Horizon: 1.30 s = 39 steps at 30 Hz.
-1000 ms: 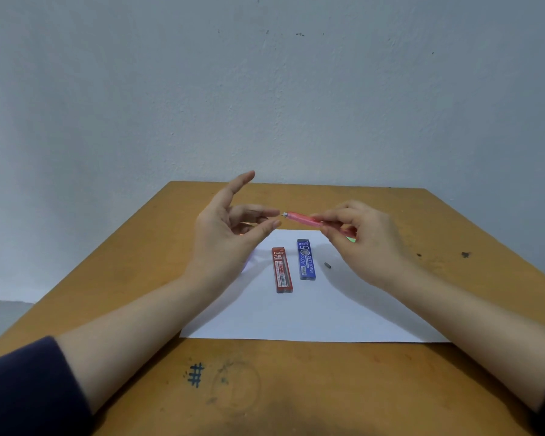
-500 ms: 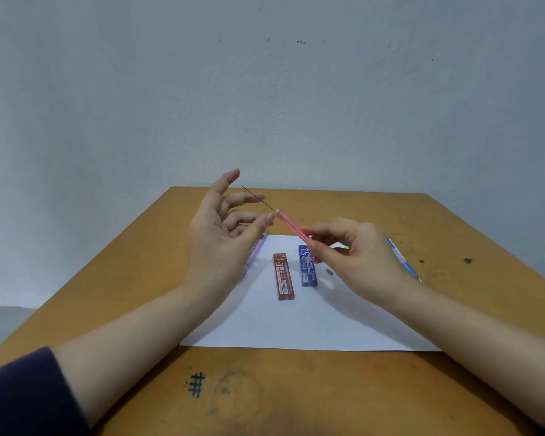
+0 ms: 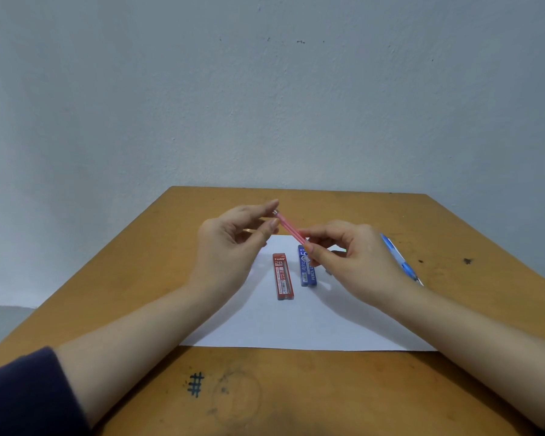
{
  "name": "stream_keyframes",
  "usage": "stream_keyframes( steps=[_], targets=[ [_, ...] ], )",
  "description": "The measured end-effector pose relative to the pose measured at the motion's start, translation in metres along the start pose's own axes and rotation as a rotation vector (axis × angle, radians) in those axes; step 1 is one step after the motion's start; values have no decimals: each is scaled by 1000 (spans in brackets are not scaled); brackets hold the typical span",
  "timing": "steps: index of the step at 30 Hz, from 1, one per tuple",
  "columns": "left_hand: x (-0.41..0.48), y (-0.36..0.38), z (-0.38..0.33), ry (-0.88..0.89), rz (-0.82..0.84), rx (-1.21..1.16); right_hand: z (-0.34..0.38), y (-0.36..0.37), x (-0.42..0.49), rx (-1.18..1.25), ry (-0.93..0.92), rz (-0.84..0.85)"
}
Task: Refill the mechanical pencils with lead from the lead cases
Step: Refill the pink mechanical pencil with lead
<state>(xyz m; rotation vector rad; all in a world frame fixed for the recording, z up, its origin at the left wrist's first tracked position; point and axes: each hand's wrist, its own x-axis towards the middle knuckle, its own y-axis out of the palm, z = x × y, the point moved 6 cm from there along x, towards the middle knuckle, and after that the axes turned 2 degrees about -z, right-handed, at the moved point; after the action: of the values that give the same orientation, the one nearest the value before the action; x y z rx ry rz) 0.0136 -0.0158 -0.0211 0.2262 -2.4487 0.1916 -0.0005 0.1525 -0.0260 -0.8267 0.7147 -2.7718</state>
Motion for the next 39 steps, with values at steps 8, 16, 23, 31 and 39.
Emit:
stream_keyframes(
  steps=[8,16,23,31,39],
  targets=[
    [-4,4,-4,-21,-14,-90,3,5,-3,77,15,9],
    [-3,-1,-3,-69,-77,-156,5,6,-5,105,50,24],
    [-2,-3,-2,-61,-58,-142,3,7,-5,96,45,25],
    [-2,-3,-2,-75,-43,-130,5,5,-4,67,34,11],
    [-3,-2,-2,-88,-39,-149,2,6,-5,41,31,16]
  ],
)
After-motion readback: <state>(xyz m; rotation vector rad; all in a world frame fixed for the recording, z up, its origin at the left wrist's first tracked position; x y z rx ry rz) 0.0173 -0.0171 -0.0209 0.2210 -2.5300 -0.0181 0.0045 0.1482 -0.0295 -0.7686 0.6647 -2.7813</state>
